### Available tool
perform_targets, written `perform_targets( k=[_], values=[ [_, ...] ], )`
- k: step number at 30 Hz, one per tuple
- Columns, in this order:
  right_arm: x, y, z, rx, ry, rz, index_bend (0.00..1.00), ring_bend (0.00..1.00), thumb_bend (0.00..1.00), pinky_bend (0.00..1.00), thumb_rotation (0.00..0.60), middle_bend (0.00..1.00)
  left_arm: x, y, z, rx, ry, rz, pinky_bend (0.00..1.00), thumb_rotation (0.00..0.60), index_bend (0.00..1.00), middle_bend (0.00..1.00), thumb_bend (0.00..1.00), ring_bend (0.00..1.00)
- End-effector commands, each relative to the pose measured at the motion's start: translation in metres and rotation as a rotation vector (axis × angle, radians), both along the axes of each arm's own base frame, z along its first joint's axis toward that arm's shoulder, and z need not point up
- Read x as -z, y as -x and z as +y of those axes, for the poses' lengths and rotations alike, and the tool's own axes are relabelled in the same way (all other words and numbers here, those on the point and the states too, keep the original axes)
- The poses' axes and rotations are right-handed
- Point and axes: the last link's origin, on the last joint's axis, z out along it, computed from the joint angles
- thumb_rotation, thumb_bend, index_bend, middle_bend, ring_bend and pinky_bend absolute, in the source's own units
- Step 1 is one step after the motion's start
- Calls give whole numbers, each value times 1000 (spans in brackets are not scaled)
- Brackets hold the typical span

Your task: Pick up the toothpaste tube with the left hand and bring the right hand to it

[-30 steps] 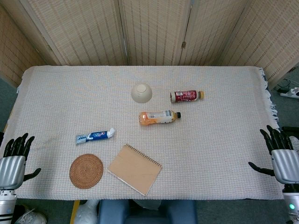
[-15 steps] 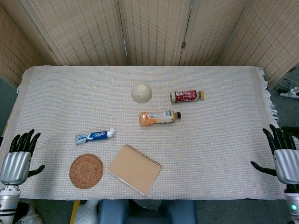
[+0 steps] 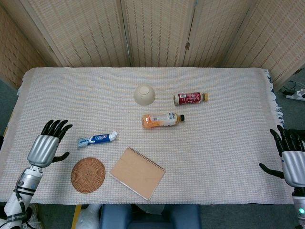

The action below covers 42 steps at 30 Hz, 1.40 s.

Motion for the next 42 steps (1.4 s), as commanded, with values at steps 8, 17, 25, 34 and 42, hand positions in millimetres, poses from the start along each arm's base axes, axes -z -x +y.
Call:
perform_targets(
  k=[8,17,25,34,42],
  values=[
    [-2,3,3,14,5,-8,0,0,176,0,532,0,59,-22,62,-46,116,7,20,600,205,174,296,132],
    [-2,6,1,17,7,-20,0,2,176,0,563,0,95,-23,78,-109,152,5,54,600,225,203,299,173],
    [-1,9,-1,25,1,-21,0,3,176,0,571,0,118,-20,81,-132,177,43,64,600,232,214,299,189],
    [0,12,-1,37,1,-25,0,4,176,0,583,0,126,-2,90,-183,159,72,65,600,253,227,300,209],
    [1,12,0,41,0,-26,0,4,176,0,584,0,119,9,101,-208,117,76,70,600,289,252,300,232]
  ],
)
